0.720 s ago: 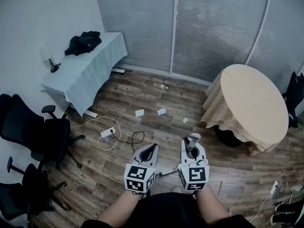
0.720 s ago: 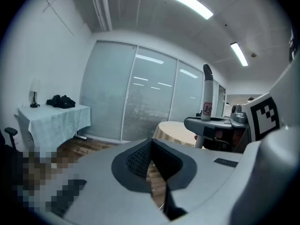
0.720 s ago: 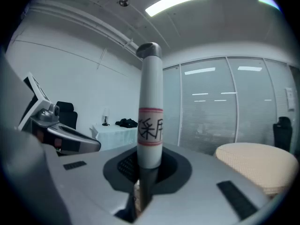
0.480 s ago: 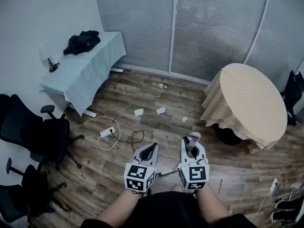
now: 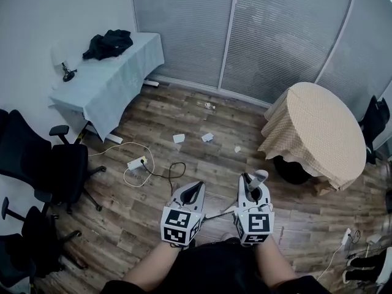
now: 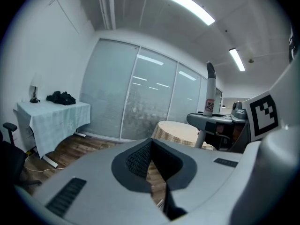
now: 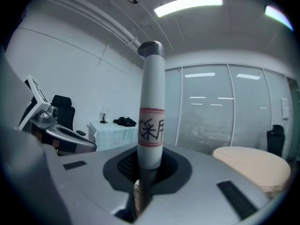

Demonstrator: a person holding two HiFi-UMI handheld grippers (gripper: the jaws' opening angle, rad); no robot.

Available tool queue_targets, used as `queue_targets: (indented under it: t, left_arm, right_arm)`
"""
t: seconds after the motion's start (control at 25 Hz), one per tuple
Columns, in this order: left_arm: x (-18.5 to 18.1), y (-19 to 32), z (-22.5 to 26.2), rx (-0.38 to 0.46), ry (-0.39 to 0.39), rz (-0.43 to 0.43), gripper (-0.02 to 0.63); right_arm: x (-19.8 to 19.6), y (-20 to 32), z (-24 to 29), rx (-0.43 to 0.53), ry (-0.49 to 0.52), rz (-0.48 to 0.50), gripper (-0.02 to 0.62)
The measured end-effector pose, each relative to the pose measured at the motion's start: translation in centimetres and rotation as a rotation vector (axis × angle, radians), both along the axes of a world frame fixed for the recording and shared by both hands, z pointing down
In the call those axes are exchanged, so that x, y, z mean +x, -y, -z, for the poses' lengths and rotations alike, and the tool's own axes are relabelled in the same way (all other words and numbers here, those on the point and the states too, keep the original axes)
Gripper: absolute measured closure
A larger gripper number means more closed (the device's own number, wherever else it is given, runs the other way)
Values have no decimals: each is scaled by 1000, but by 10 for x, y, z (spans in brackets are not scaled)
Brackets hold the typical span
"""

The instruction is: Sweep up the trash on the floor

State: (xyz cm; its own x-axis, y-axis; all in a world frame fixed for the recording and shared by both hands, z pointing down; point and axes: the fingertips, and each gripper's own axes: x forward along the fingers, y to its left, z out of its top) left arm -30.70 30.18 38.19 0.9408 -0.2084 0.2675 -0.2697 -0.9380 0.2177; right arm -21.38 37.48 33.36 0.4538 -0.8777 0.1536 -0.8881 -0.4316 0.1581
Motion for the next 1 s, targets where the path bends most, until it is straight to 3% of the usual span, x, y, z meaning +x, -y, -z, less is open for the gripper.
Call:
queue_targets:
  t: [0.24, 0.6, 0.8, 1.0]
  left_arm:
    - [-25, 20, -12, -33, -11, 28, 612]
    - [-29, 37, -16, -26, -12, 54, 612]
    - [-16, 43, -22, -25, 8, 51, 612]
    - [19, 55, -29, -19, 33, 55, 612]
  right_arm:
    - [-11, 15, 3, -11, -20, -8, 563]
    - [-11, 38, 2, -32, -50, 32, 563]
    - [7, 49, -4, -34, -38, 28, 563]
    - [45, 59, -13, -20, -8, 27, 563]
